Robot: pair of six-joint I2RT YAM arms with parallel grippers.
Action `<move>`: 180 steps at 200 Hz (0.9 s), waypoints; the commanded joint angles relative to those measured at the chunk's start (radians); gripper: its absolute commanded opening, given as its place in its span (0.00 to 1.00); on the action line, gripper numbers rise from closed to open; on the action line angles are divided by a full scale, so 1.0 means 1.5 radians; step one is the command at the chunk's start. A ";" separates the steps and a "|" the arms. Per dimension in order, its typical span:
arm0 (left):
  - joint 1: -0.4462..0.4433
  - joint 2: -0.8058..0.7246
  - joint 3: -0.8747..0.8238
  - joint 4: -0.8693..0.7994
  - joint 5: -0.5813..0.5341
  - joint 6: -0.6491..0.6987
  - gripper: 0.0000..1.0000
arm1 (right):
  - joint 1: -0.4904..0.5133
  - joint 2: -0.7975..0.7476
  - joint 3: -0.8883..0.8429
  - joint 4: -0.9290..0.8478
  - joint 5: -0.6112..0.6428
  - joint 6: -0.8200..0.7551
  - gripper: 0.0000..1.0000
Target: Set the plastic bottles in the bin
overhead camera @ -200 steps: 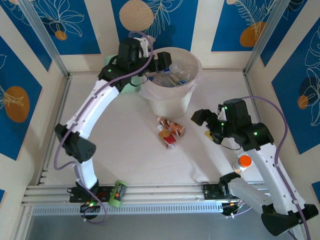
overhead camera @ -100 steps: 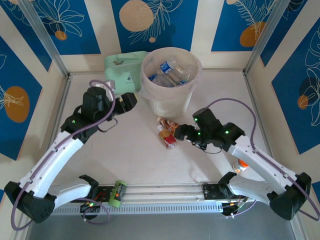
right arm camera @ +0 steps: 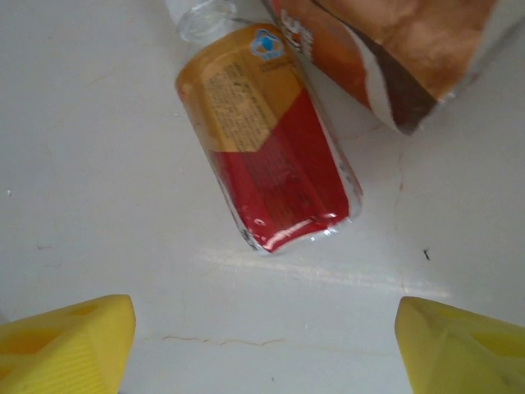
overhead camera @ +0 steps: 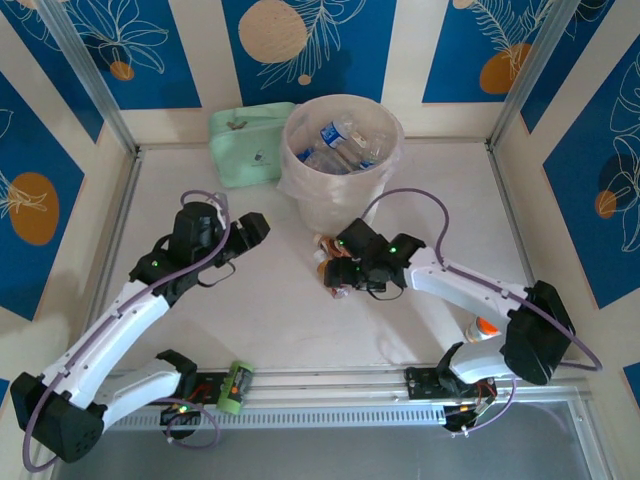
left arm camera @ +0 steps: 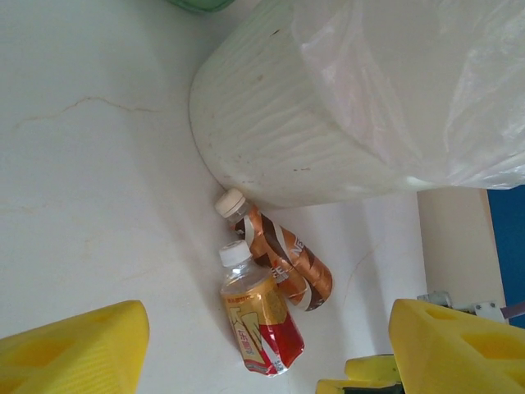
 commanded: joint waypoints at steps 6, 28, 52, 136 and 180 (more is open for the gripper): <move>0.007 -0.005 -0.012 0.023 0.008 -0.024 0.76 | 0.023 0.046 0.043 -0.018 0.049 -0.049 0.83; 0.008 -0.004 -0.017 0.023 0.012 -0.028 0.77 | 0.031 0.086 0.080 -0.034 0.065 -0.072 0.83; 0.009 -0.005 -0.026 0.026 0.014 -0.033 0.77 | 0.038 0.152 0.132 -0.079 0.081 -0.095 0.84; 0.016 0.006 -0.030 0.044 0.019 -0.042 0.77 | 0.089 0.308 0.267 -0.186 0.059 -0.158 0.83; 0.021 0.006 -0.036 0.048 0.022 -0.042 0.77 | 0.114 0.320 0.303 -0.222 0.090 -0.142 0.82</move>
